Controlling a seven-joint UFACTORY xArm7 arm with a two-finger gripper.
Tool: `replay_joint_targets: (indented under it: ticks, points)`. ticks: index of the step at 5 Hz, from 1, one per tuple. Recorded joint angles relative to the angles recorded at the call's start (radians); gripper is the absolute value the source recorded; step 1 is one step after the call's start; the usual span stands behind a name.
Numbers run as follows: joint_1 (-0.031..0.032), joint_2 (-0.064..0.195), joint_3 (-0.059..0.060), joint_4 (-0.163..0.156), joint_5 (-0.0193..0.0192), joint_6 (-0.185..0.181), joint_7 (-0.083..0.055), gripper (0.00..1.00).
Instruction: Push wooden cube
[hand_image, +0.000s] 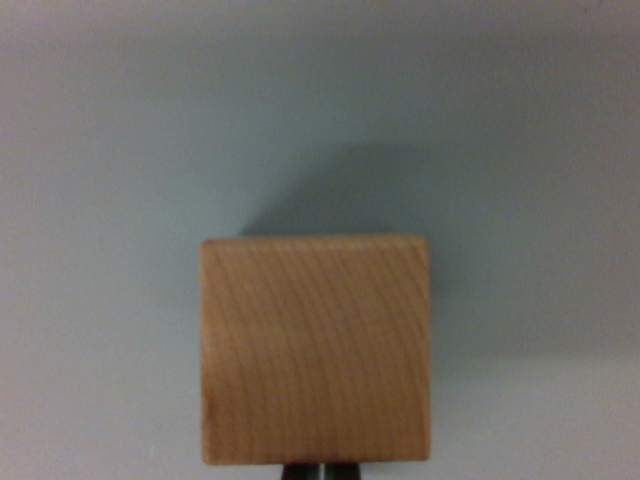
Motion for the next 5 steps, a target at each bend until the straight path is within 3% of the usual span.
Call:
replay_joint_targets:
  ticks: [1,5]
  points:
    - [0.0001,0.013,0.001,0.021,0.0006,0.008,0.001,1.00]
    - [0.0001,0.022,0.001,0.035,0.0010,0.013,0.001,1.00]
